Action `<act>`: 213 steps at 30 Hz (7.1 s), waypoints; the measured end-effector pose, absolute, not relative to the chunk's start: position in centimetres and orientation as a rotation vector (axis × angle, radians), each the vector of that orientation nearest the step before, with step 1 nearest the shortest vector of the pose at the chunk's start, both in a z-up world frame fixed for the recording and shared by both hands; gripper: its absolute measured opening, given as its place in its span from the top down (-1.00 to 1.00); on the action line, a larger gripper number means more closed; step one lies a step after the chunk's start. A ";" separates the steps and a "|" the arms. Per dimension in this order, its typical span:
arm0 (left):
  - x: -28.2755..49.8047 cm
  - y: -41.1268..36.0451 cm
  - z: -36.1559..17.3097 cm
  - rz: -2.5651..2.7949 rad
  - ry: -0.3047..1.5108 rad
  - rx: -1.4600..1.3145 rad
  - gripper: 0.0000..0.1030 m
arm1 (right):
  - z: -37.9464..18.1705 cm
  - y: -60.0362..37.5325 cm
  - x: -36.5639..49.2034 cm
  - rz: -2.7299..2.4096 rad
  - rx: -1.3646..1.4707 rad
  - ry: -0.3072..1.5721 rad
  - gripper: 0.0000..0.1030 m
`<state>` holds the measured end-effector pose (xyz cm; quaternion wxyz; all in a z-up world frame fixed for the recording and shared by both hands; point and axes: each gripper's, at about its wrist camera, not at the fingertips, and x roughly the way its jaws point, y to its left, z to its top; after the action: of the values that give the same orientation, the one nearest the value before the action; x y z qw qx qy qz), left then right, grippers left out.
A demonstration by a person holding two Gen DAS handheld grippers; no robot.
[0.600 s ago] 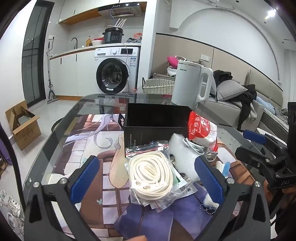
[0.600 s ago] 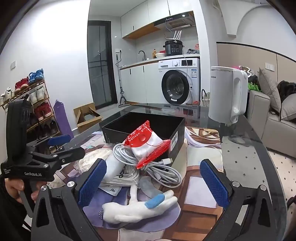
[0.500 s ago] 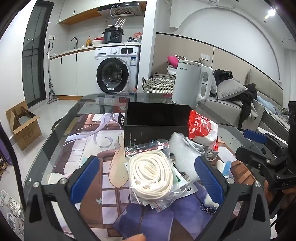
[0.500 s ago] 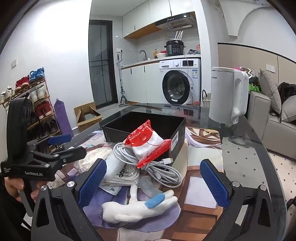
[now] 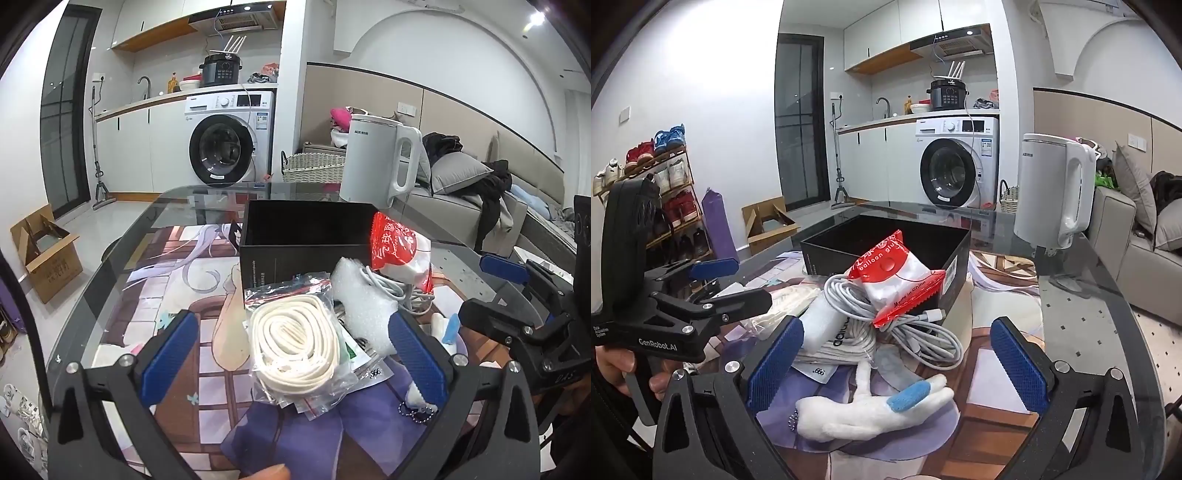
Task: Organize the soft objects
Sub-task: 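Move the right gripper toward the white plush toy on the pile, then close the right gripper on the white plush toy and lift it, then grasp the bagged white rope with the left gripper while the right gripper carries the plush toy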
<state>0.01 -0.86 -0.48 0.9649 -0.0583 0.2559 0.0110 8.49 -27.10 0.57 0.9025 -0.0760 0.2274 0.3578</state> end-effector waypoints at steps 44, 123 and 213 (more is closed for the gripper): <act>0.2 -0.1 -0.8 0.020 0.530 -0.138 -1.00 | -1.6 -26.6 8.8 0.798 -0.276 0.635 -0.99; 0.8 -1.0 -1.9 0.028 0.577 -0.109 -1.00 | -4.6 -27.7 11.6 0.745 -0.170 0.867 0.20; 1.9 1.6 3.8 -0.092 0.478 -0.244 0.21 | 6.9 -31.0 8.6 0.776 -0.116 0.477 0.60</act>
<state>1.90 1.59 3.79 0.9631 -0.1203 0.2363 -0.0456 8.62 -30.96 6.90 0.8965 -0.0560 0.2300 0.3746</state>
